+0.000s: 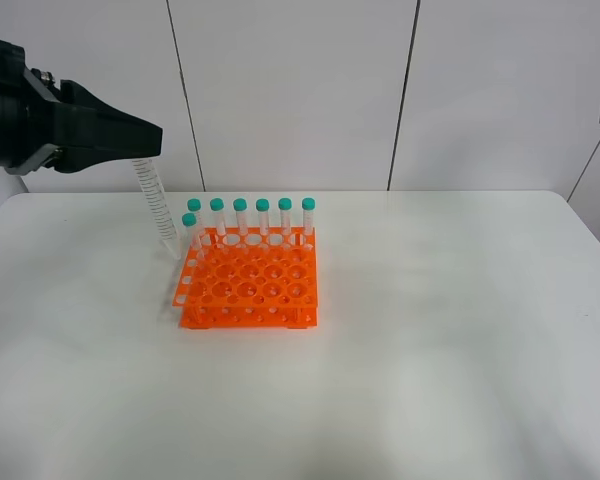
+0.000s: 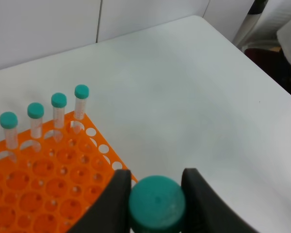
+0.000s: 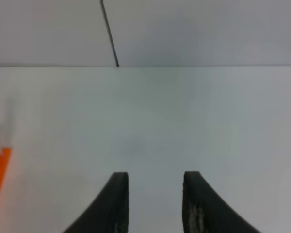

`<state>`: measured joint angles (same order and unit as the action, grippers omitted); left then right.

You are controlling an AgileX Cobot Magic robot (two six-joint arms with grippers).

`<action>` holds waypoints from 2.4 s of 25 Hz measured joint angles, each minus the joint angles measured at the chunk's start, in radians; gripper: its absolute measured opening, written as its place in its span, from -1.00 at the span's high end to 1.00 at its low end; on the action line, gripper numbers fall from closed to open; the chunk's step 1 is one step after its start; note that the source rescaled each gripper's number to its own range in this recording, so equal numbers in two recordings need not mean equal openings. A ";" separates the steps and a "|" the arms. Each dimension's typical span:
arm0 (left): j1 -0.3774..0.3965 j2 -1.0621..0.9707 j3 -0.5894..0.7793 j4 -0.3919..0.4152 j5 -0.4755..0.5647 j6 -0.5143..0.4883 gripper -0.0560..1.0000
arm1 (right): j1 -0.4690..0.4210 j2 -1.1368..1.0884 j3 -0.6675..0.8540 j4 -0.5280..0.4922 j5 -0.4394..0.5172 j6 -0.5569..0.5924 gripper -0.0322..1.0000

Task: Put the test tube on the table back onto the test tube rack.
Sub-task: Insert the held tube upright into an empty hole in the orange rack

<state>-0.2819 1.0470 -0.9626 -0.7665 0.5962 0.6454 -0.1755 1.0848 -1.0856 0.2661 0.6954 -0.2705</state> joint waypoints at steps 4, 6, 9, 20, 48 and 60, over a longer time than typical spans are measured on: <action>0.000 0.000 0.000 0.000 0.000 0.012 0.89 | 0.000 -0.142 0.061 -0.006 0.007 0.014 0.31; 0.000 0.000 0.000 0.000 0.000 0.013 0.89 | 0.000 -0.208 0.101 -0.008 0.008 0.017 0.31; 0.000 0.000 0.000 0.000 0.000 0.023 0.89 | 0.000 -0.305 0.156 -0.010 0.015 0.019 0.31; 0.000 0.000 0.000 0.000 0.001 0.039 0.89 | 0.000 -0.677 0.396 -0.110 0.072 0.078 0.37; 0.000 0.000 0.000 0.000 0.015 0.045 0.89 | 0.053 -1.090 0.517 -0.149 0.380 0.131 0.38; 0.000 0.000 0.000 0.000 0.052 0.046 0.89 | 0.105 -1.090 0.561 -0.166 0.391 0.194 0.38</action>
<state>-0.2819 1.0470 -0.9626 -0.7665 0.6485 0.6914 -0.0709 -0.0056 -0.5249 0.1000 1.0866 -0.0766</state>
